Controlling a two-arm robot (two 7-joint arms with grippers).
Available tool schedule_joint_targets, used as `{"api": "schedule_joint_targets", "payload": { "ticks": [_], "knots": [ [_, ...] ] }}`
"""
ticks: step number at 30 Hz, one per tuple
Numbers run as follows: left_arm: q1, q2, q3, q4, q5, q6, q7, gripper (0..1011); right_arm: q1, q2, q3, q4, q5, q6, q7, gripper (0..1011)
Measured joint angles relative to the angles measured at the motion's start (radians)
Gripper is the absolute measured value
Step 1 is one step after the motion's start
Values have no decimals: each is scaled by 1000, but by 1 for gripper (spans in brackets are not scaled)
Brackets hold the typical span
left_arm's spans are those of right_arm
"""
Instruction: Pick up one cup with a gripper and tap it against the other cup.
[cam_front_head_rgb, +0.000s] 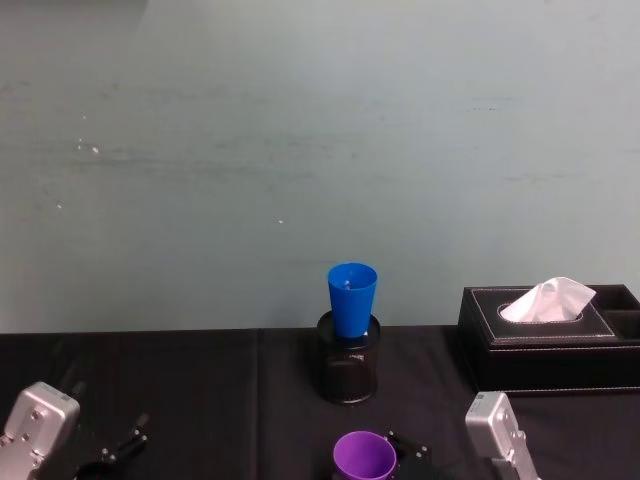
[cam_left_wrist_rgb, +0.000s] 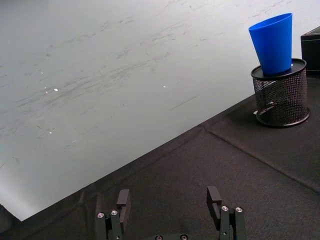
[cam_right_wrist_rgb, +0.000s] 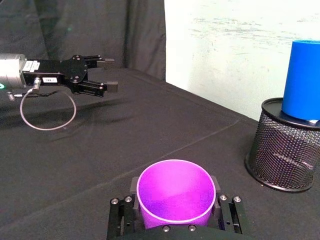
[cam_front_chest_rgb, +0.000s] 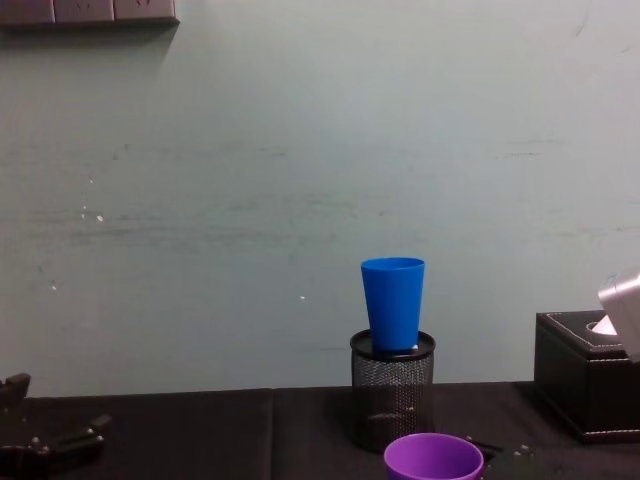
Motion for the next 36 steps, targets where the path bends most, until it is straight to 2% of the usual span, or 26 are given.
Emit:
{"api": "schedule_joint_targets", "payload": {
  "ticks": [10, 23, 36],
  "knots": [
    [0, 0, 0, 0, 0, 0, 0, 1000, 0, 1, 0, -1, 2, 1, 0, 751],
    [0, 0, 0, 0, 0, 0, 0, 1000, -2, 1, 7, -4, 13, 1, 4, 750],
    [0, 0, 0, 0, 0, 0, 0, 1000, -6, 22, 23, -82, 44, 37, 15, 751]
  ]
}}
